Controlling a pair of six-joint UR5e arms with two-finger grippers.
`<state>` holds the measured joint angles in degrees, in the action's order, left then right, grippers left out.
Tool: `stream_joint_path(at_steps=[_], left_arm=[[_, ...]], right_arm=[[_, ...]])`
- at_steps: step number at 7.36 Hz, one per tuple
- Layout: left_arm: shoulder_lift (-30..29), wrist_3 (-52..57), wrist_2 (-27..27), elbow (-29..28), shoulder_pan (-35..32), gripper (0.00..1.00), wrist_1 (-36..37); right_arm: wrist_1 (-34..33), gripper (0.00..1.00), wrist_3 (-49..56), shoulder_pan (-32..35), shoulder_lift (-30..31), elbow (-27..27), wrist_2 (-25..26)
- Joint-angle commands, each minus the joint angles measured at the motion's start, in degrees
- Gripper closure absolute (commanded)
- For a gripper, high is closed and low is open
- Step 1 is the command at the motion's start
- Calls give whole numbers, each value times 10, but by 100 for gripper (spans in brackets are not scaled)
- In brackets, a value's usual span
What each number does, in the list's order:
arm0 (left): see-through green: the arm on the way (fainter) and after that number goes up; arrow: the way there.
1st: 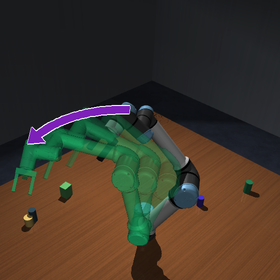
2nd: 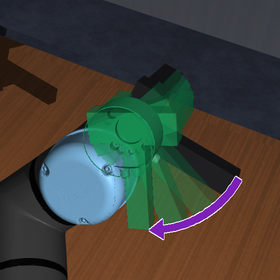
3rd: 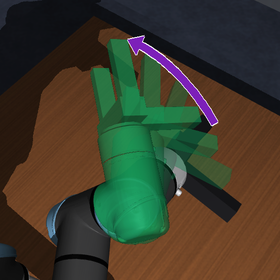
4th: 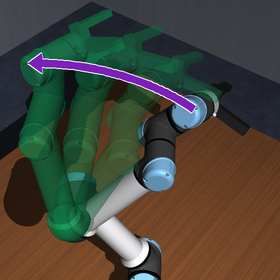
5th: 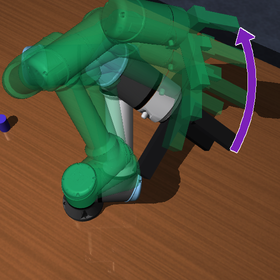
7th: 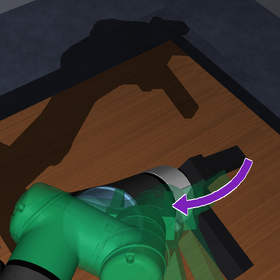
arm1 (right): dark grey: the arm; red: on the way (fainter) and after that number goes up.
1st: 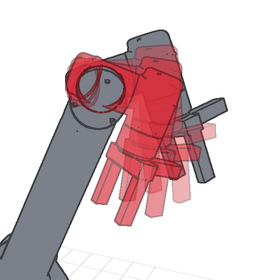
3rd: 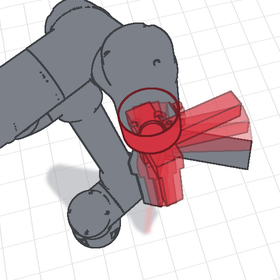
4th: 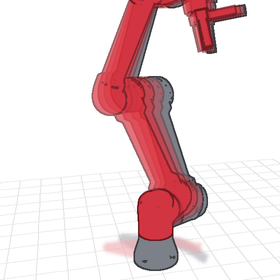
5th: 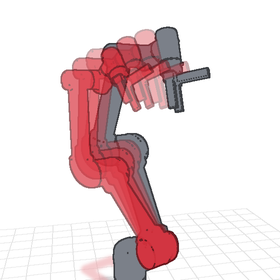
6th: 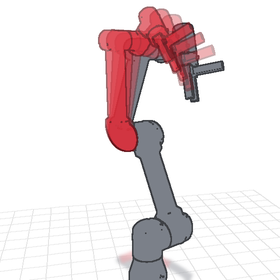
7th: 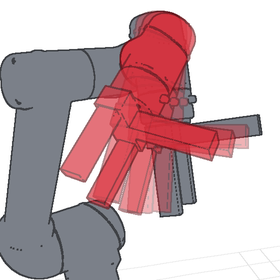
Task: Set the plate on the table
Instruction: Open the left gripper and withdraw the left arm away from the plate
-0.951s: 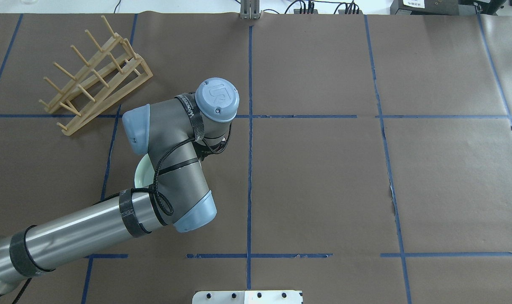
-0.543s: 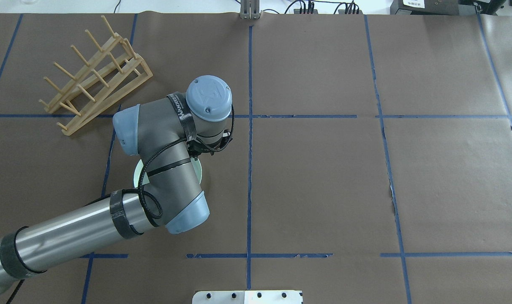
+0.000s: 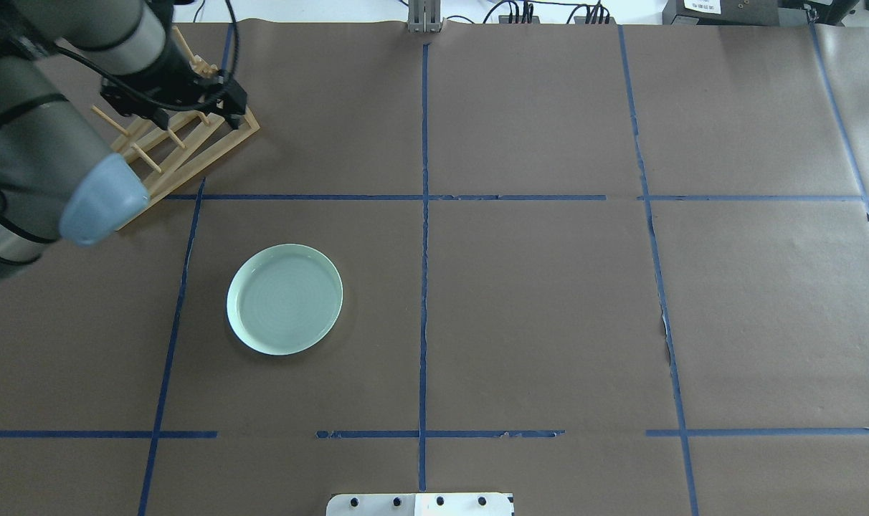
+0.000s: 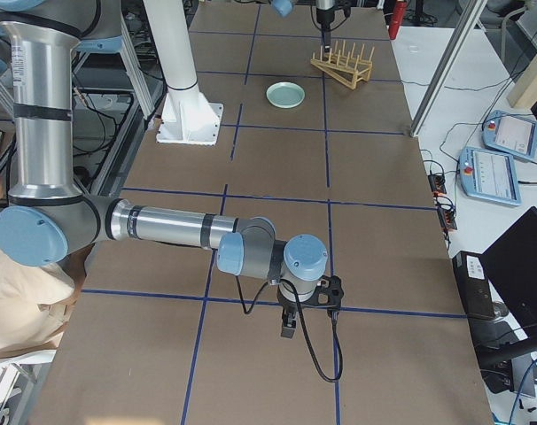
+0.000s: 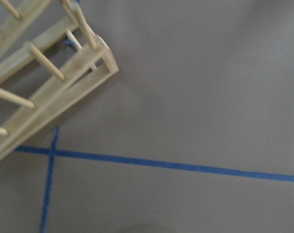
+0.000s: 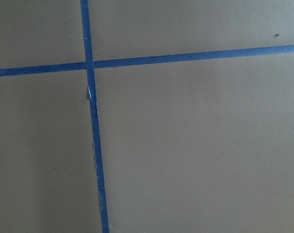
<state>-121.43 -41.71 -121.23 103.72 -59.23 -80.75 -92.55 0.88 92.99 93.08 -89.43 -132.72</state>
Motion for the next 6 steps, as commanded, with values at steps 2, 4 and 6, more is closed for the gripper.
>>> stream_joint_path(at_steps=[2, 4, 6], left_arm=[[153, 408, -66, -36, -188, 0, -3], [213, 550, -67, -90, -286, 0, -4], [299, 549, -83, -92, -332, 0, -15]], right_arm=[[0, 0, 0, 0, 0, 0, 0], [0, 0, 0, 0, 0, 0, 0], [0, 0, 0, 0, 0, 0, 0]])
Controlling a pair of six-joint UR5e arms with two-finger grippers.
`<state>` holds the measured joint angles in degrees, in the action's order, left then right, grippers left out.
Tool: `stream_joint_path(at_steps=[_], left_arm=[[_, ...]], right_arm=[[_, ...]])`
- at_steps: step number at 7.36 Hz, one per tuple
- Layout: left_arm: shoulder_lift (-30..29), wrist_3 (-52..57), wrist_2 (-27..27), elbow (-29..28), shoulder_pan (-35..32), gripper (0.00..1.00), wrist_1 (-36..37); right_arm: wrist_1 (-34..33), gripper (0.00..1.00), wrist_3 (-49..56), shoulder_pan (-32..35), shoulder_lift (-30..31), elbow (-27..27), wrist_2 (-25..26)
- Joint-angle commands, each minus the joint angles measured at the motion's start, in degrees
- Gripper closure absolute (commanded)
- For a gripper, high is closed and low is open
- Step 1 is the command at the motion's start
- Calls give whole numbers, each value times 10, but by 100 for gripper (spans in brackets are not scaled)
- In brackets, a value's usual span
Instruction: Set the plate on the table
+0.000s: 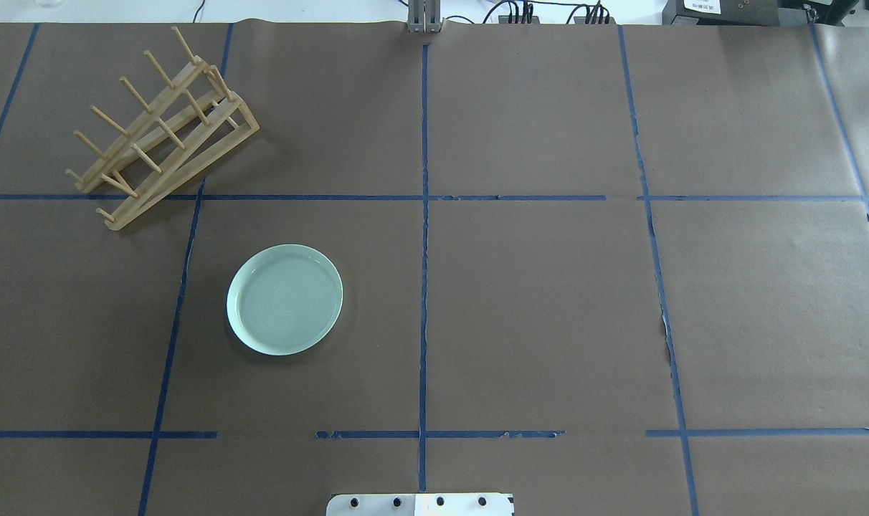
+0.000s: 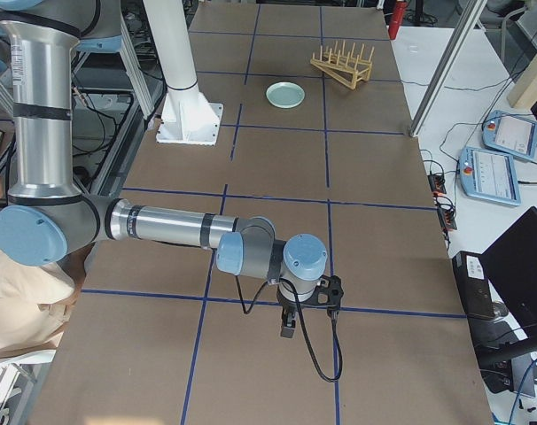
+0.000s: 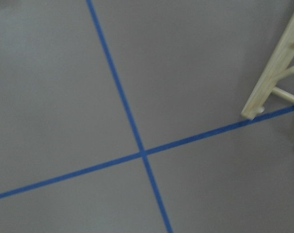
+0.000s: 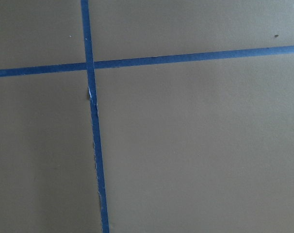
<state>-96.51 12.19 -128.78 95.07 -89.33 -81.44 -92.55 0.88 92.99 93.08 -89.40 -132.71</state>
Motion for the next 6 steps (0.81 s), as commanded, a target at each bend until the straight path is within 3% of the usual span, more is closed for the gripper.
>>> stream_joint_path(at_steps=[1, 2, 3, 6], left_arm=[[79, 11, -28, -4, -36, 0, -9], [91, 9, -84, -5, -44, 0, -9], [93, 3, -99, -6, -46, 0, -10], [89, 2, -97, -3, -46, 0, -14]], right_arm=[[0, 0, 0, 0, 0, 0, 0], [0, 0, 0, 0, 0, 0, 0], [0, 0, 0, 0, 0, 0, 0], [0, 0, 0, 0, 0, 0, 0]])
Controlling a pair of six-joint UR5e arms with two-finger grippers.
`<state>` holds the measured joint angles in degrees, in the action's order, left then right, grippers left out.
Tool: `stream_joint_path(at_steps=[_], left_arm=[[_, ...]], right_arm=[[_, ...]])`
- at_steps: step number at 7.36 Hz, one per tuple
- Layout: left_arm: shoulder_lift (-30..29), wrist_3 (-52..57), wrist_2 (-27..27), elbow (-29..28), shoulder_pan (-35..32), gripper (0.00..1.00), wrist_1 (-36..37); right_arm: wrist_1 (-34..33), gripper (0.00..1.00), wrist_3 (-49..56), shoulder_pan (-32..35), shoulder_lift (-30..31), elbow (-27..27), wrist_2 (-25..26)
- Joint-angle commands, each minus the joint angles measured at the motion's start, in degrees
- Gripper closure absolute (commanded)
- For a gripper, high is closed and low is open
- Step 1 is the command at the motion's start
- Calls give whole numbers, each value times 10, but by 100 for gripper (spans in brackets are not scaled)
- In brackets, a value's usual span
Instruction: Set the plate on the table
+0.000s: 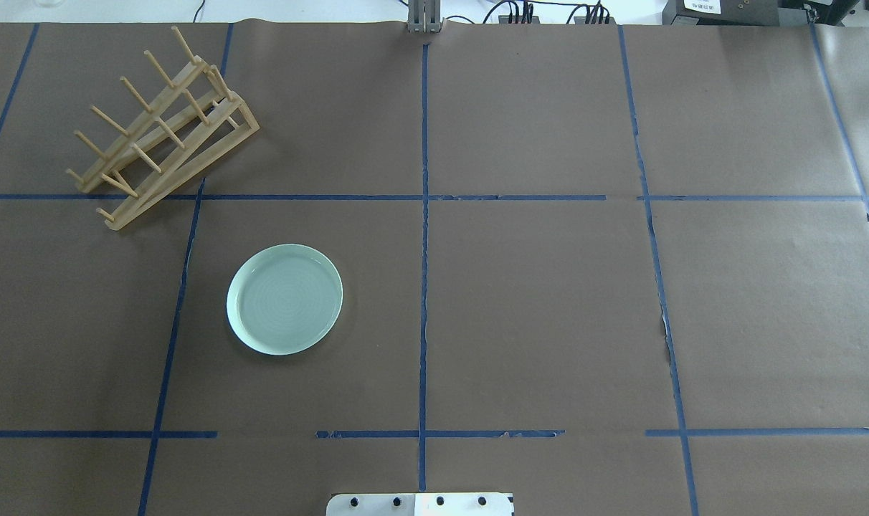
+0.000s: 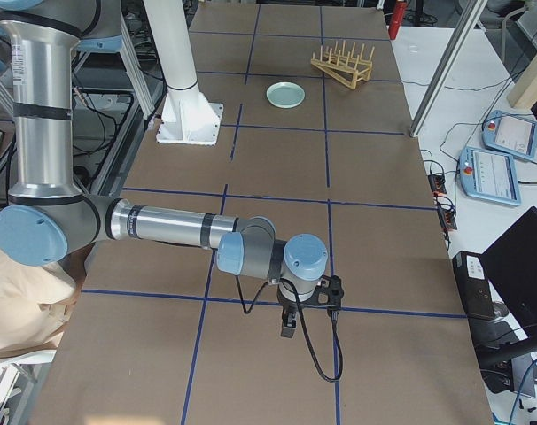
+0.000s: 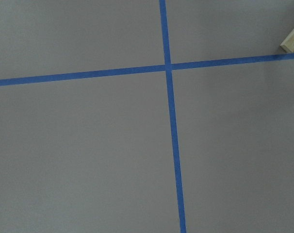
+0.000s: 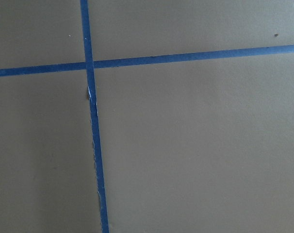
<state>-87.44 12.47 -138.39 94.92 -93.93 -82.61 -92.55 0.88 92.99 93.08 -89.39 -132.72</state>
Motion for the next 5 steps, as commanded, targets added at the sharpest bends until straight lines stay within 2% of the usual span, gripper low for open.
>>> stream_joint_path(at_steps=[1, 2, 5], left_arm=[[-5, 1, 3, -4, 0, 0, -17], [2, -1, 4, -10, -1, 0, -56], [-3, 0, 11, -11, 0, 0, -59]], right_arm=[[0, 0, 0, 0, 0, 0, 0], [0, 0, 0, 0, 0, 0, 0], [0, 0, 0, 0, 0, -1, 0]])
